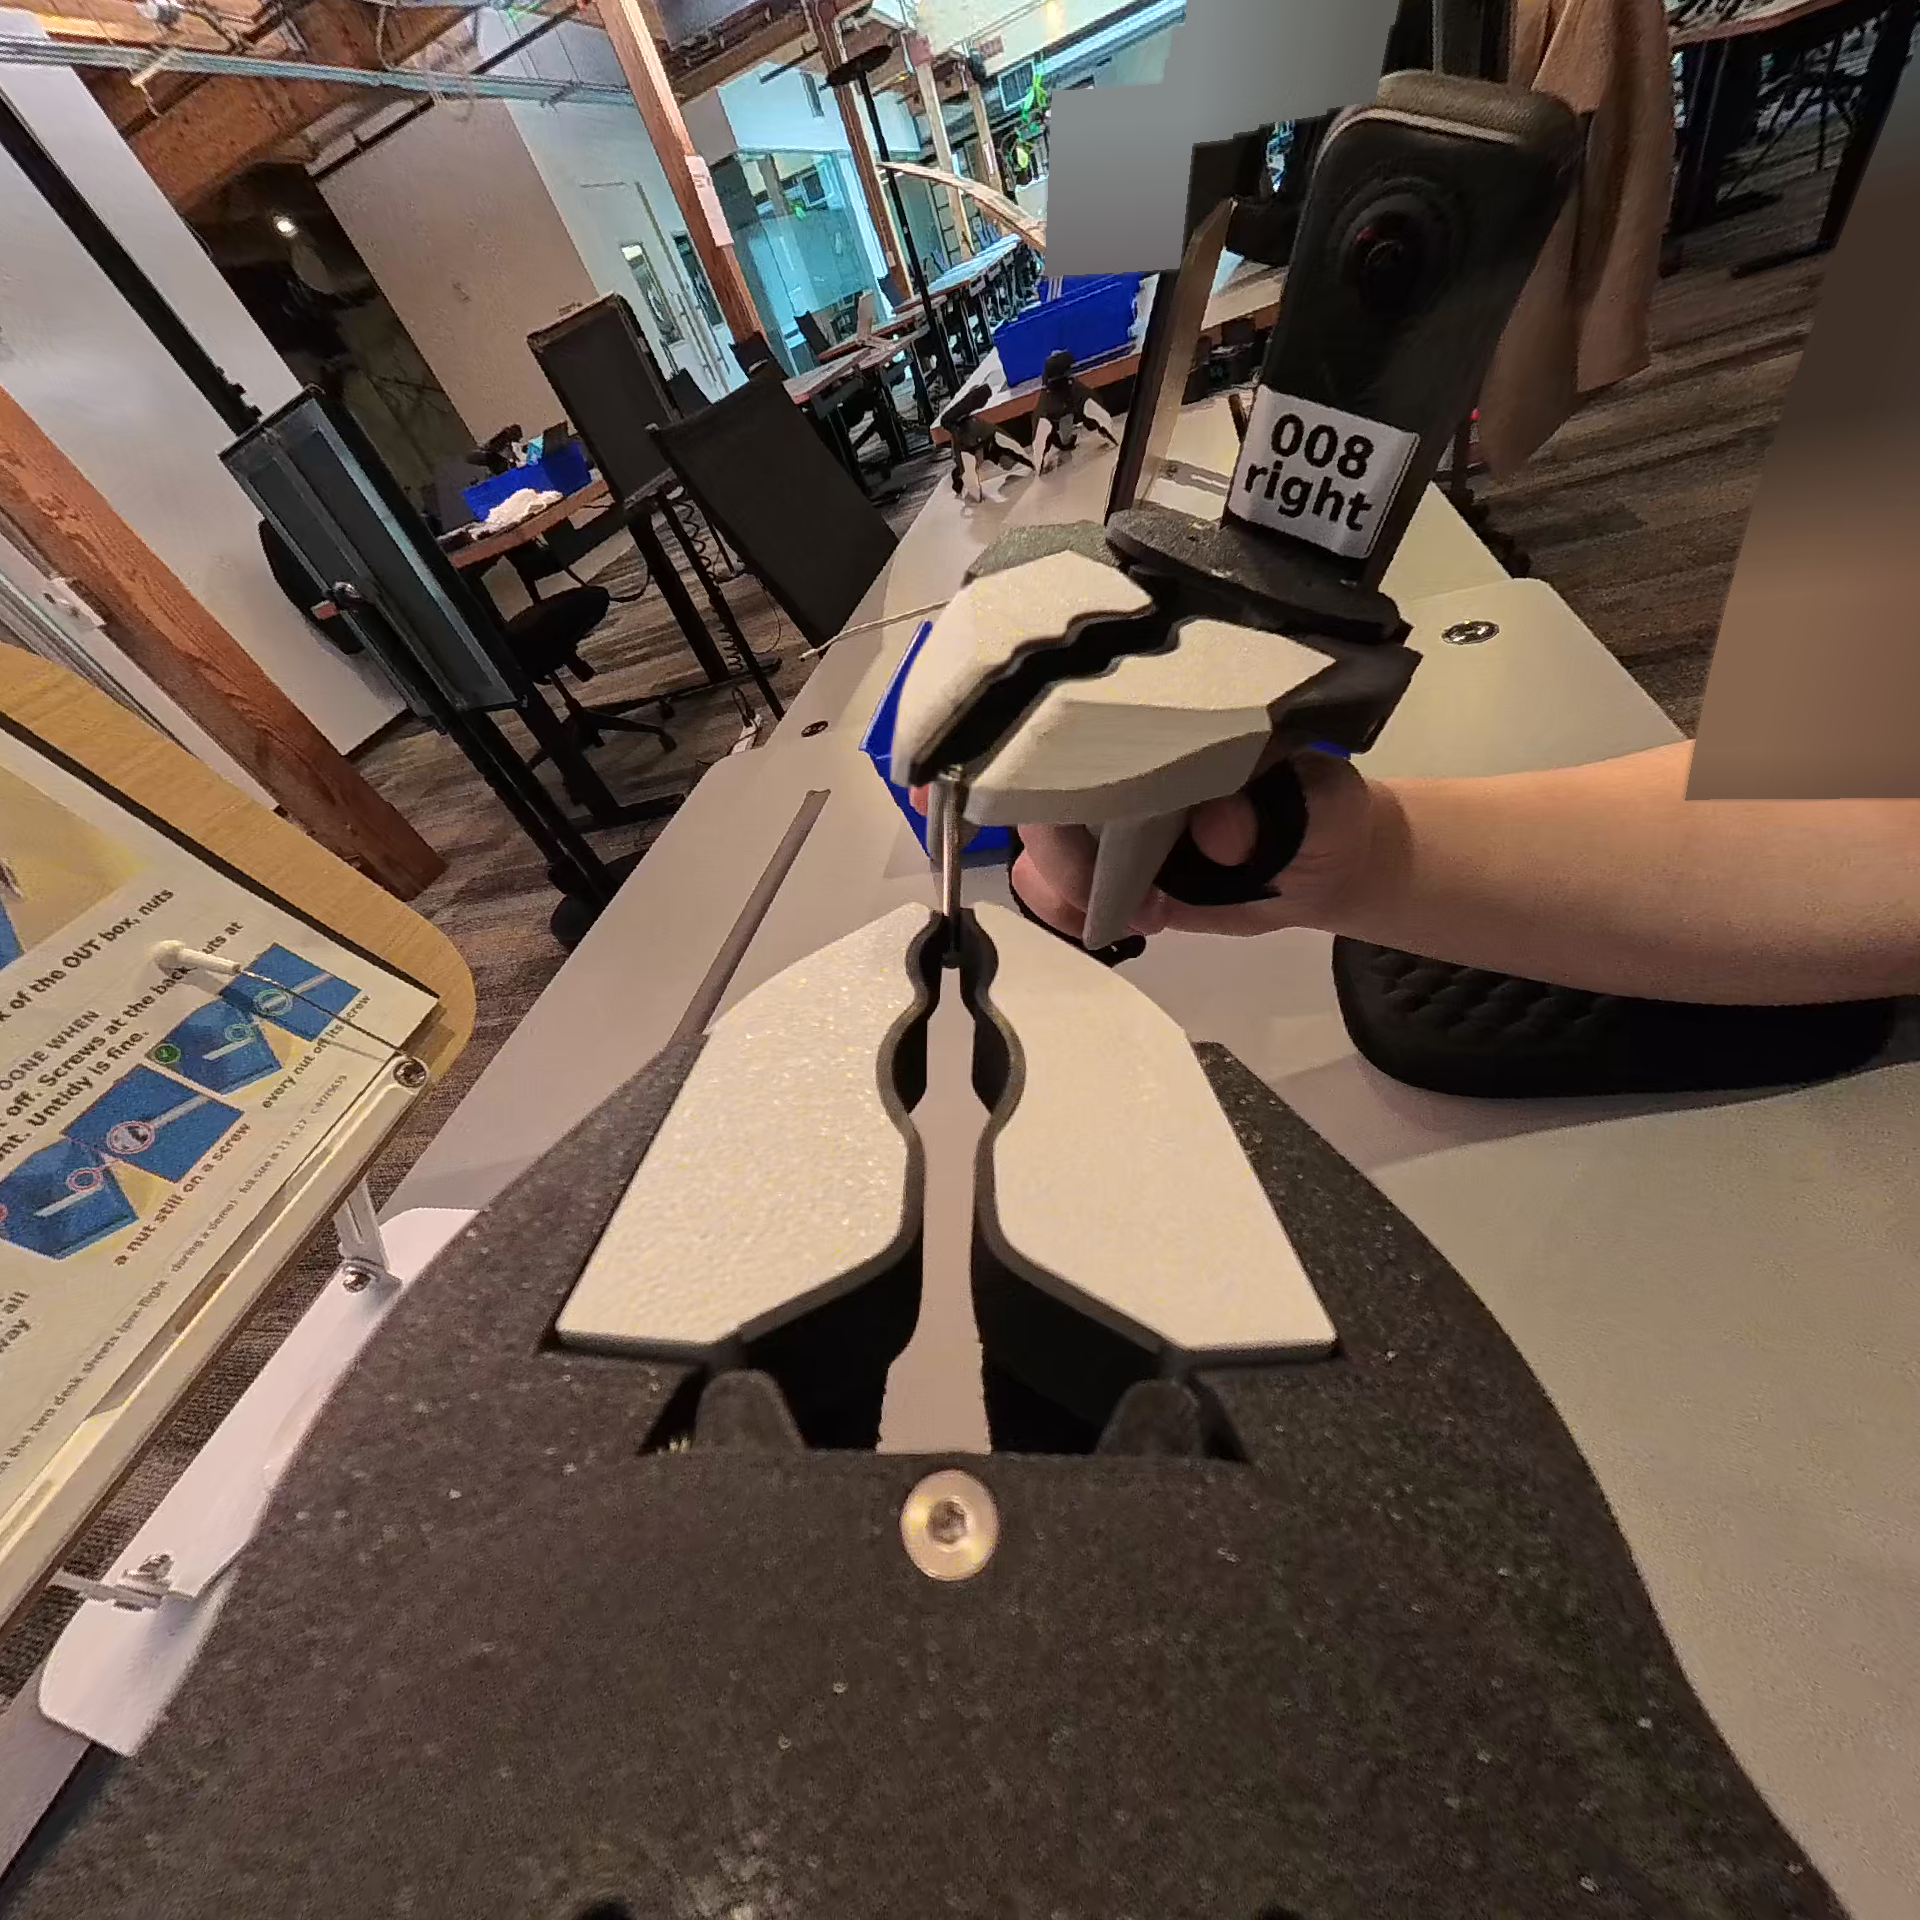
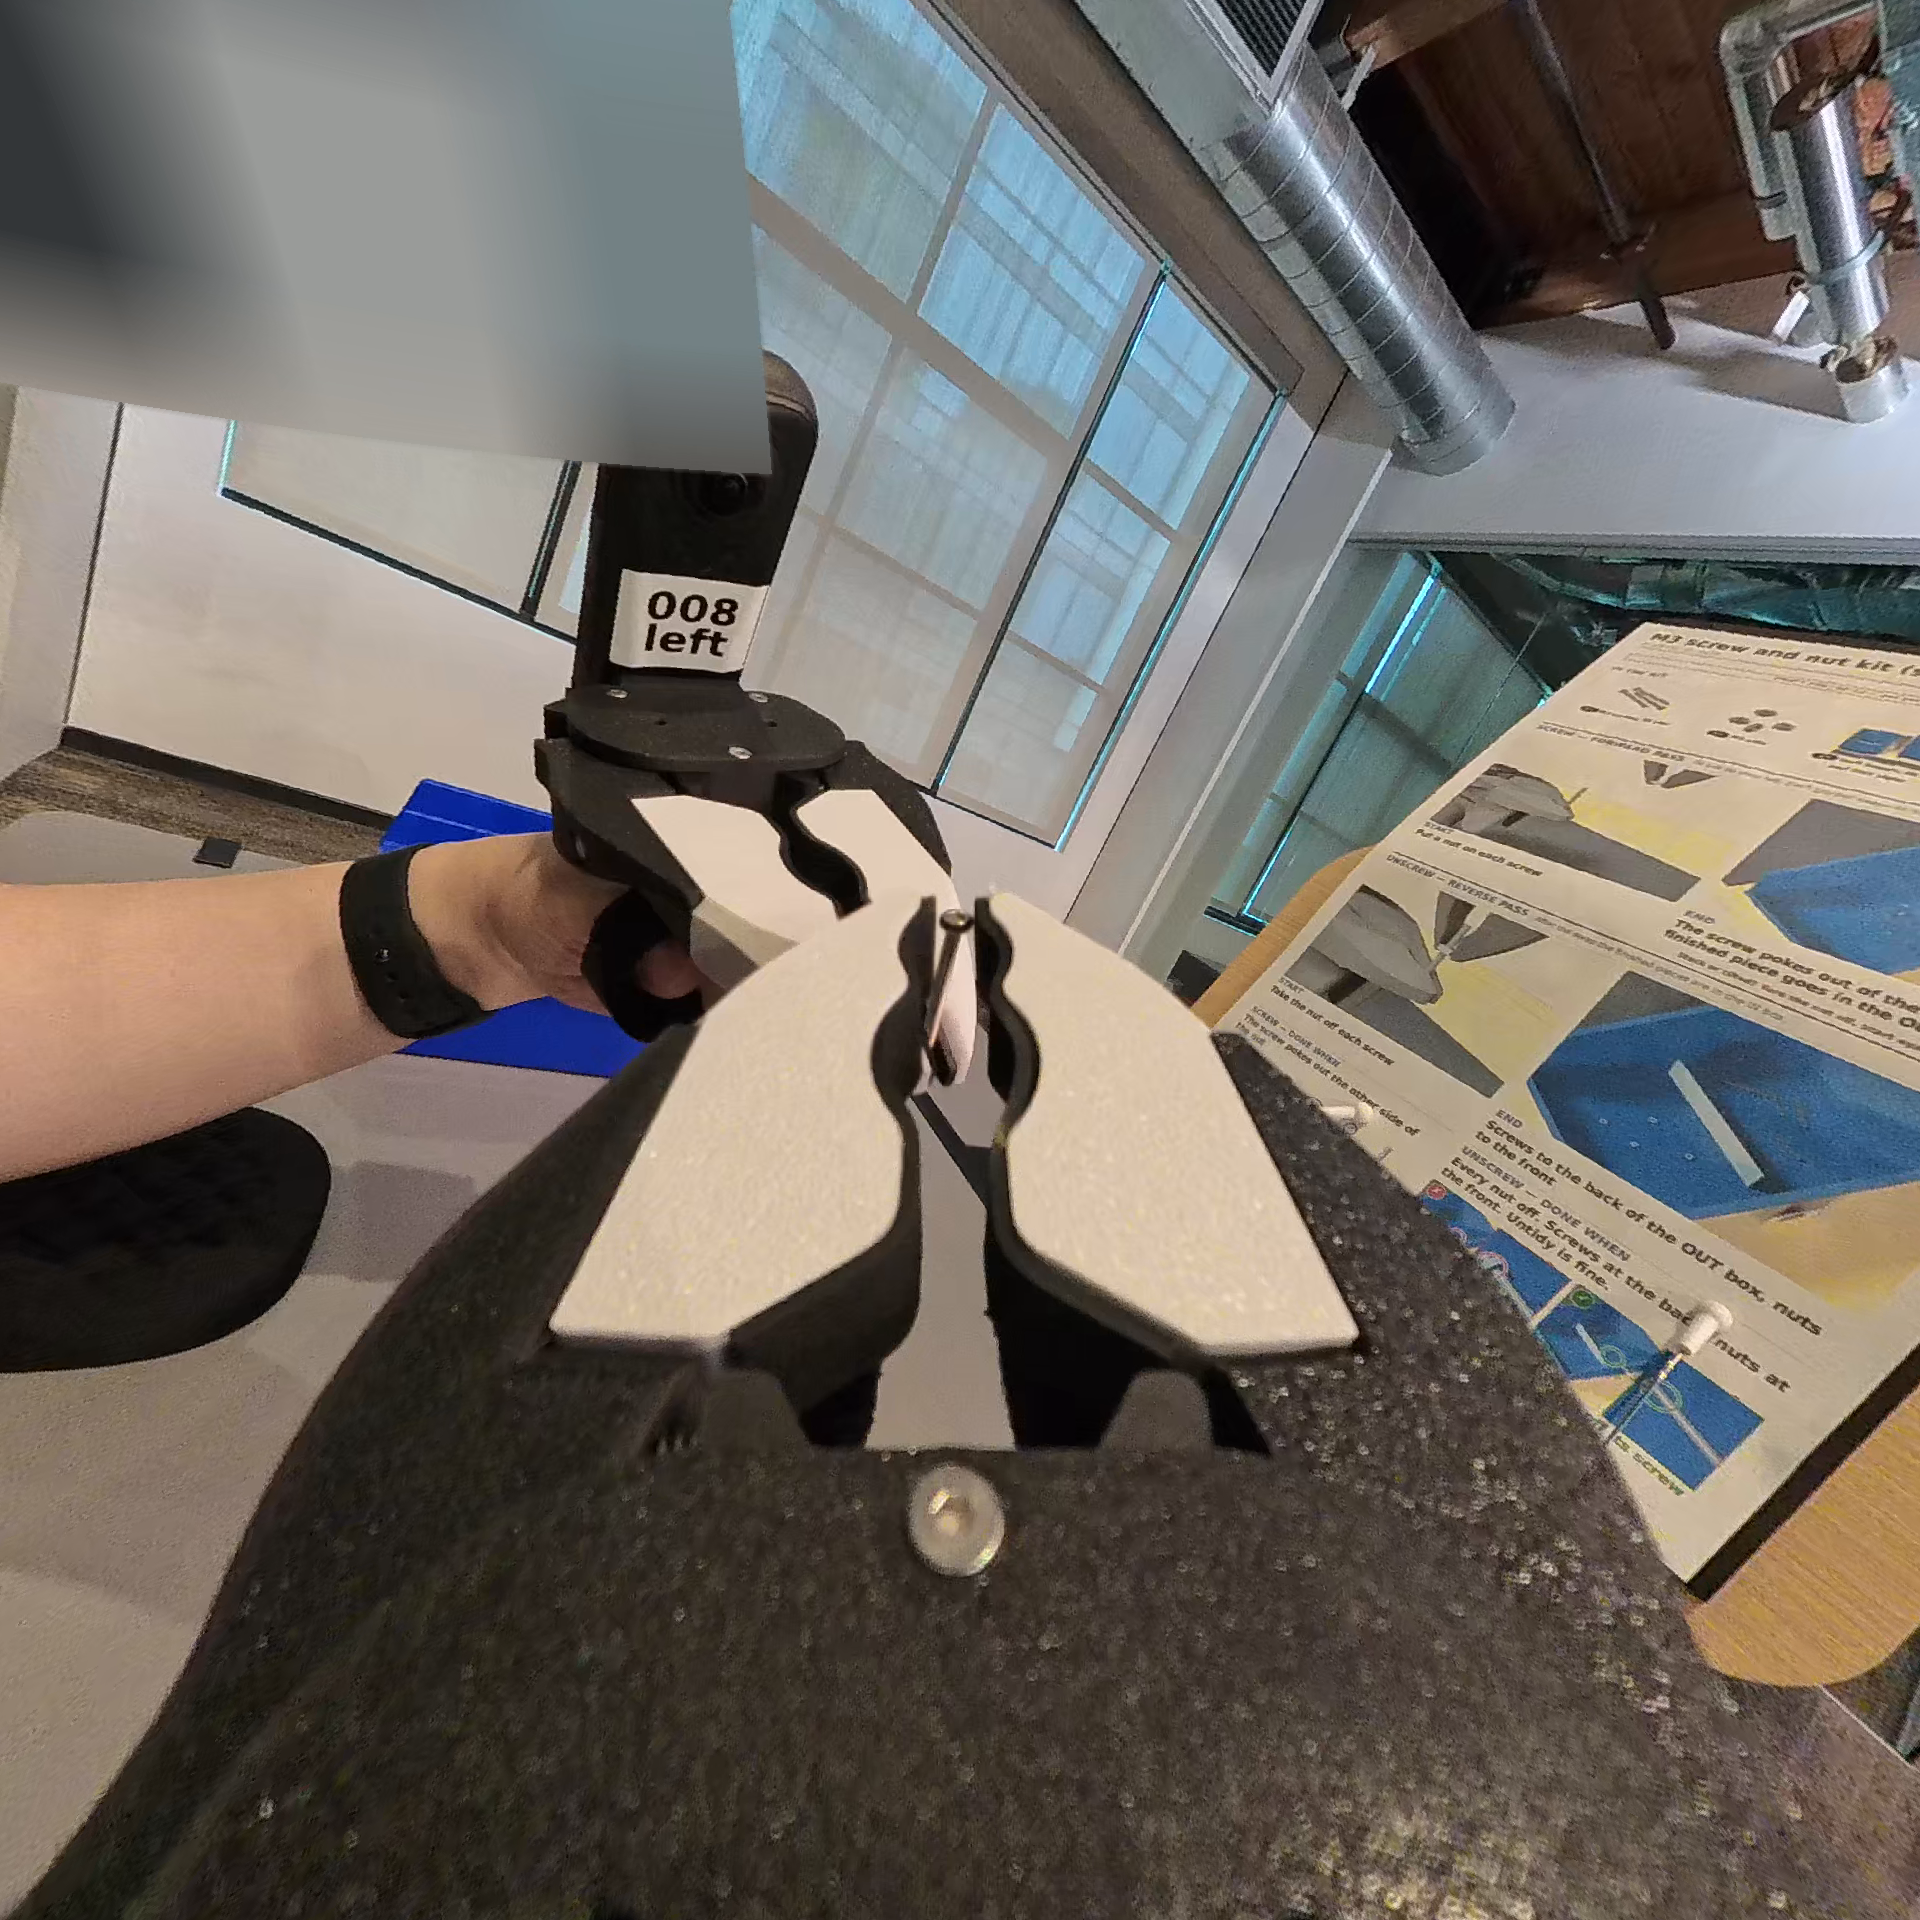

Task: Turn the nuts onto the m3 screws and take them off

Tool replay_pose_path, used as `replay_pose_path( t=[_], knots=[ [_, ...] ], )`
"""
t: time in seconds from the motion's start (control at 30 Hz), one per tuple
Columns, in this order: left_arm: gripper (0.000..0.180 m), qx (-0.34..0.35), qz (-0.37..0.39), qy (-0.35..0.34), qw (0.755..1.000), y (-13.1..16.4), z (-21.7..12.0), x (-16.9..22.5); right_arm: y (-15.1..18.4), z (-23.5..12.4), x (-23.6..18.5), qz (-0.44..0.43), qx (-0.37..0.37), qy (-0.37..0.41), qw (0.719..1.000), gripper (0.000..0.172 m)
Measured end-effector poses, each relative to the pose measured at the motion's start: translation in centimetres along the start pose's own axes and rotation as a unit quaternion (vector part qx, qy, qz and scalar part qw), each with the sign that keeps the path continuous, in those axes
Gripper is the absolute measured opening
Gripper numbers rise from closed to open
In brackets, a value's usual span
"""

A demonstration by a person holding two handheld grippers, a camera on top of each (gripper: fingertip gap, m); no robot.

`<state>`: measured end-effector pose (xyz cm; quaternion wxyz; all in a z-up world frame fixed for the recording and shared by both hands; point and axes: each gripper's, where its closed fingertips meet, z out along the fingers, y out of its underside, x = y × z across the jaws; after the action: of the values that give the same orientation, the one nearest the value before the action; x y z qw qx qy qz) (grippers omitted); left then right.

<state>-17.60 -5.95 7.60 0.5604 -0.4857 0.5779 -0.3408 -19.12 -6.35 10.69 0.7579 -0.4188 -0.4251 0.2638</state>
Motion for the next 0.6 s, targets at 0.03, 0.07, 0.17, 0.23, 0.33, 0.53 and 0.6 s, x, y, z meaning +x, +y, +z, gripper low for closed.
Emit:
replay_pose_path(
  t=[0.03,0.07,0.17,0.23,0.33,0.53,0.6],
  knots=[
    [0.002,0.000,0.000,0.001,1.000,-0.01,-0.01,0.04,0.01,0.00,0.00,-0.001,0.000,0.000,1.000,0.006],
    [0.002,0.000,0.000,0.001,1.000,-0.02,-0.01,0.04,0.01,0.00,0.01,-0.001,0.000,0.000,1.000,0.006],
    [0.002,0.000,0.002,0.001,1.000,-0.03,-0.01,0.07,0.01,0.03,-0.01,0.009,0.001,-0.005,1.000,0.006],
    [0.002,0.001,0.005,0.000,1.000,-0.03,-0.05,0.04,0.00,0.02,-0.03,0.027,0.003,-0.013,1.000,0.006],
    [0.002,0.002,0.010,-0.001,1.000,-0.11,-0.14,0.05,-0.11,0.01,-0.12,0.063,0.012,-0.031,0.997,0.006],
    [0.002,0.007,0.013,0.000,1.000,-0.35,-0.14,0.20,-0.38,-0.23,-0.12,0.065,0.026,-0.036,0.997,0.006],
    [0.002,0.010,0.012,0.000,1.000,-0.49,-0.11,0.21,-0.49,-0.20,-0.05,0.062,0.029,-0.030,0.997,0.006]
  ],
)
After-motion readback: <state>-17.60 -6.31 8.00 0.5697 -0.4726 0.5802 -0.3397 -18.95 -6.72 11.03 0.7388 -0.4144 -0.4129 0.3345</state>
